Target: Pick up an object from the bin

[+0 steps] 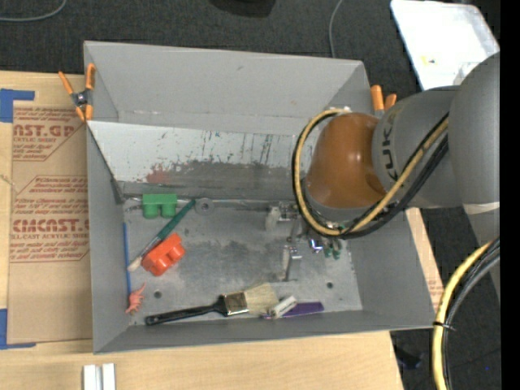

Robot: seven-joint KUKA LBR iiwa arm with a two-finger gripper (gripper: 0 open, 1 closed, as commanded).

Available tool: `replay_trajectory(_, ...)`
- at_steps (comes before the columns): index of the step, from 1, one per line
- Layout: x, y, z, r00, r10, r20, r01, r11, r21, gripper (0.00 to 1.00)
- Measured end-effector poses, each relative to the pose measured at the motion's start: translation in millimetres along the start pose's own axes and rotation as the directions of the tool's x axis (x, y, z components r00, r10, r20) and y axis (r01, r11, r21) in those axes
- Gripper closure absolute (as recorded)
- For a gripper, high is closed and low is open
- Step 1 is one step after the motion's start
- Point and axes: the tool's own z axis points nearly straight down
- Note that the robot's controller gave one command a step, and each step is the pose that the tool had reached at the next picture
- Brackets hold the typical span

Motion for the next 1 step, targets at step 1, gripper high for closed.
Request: replay_trajectory(1, 19.5, 8.8, -5.7, 1.0, 0.014, 0.001, -0.014, 1.0, -0.001, 0.0)
